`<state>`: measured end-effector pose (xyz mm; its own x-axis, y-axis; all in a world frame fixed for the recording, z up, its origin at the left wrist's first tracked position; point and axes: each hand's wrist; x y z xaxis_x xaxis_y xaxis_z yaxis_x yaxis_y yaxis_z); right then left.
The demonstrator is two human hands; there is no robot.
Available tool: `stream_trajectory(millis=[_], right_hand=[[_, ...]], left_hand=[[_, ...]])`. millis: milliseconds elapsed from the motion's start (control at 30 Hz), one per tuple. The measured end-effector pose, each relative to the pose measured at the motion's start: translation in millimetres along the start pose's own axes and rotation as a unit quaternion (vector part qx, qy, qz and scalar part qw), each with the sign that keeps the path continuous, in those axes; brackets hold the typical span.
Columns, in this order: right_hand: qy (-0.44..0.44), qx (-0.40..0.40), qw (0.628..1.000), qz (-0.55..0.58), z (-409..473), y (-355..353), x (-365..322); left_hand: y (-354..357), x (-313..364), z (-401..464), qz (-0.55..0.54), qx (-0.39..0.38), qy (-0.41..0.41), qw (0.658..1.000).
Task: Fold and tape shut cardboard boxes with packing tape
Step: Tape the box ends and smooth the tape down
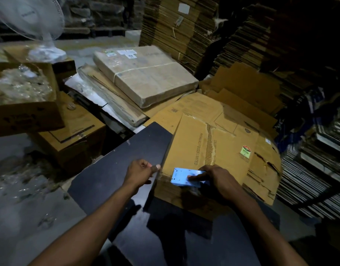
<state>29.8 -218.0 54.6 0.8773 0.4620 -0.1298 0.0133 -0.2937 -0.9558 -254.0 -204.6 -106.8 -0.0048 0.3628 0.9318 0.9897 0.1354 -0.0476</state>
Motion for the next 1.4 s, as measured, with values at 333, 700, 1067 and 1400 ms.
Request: stream_trajectory(millis=[333, 700, 1067, 1400], right_hand=[[-0.007, -0.05, 0.993, -0.103, 24, 1, -11], [-0.016, -0.081, 0.989, -0.122, 42, -7, -21], [0.003, -0.155, 0.962, -0.227, 60, -22, -36], [0.007, -0.149, 0.965, -0.216, 60, -17, -51]], left_hand=[[3, -26, 16, 0.027, 0.008, 0.012, 1.0], [16, -51, 24, -0.092, -0.045, -0.037, 0.994], [12, -58, 32, -0.092, -0.125, -0.137, 0.978], [13, -80, 17, -0.005, -0.057, 0.14, 0.988]])
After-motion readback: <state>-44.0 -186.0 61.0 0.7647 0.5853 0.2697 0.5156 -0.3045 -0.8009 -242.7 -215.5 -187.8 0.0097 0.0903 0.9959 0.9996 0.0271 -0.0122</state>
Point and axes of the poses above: each hand's wrist, its own z-axis towards the middle knuckle, its own y-axis out of the palm, x = y × z, and after that the axes turned 6 degrees about -x, right-handed
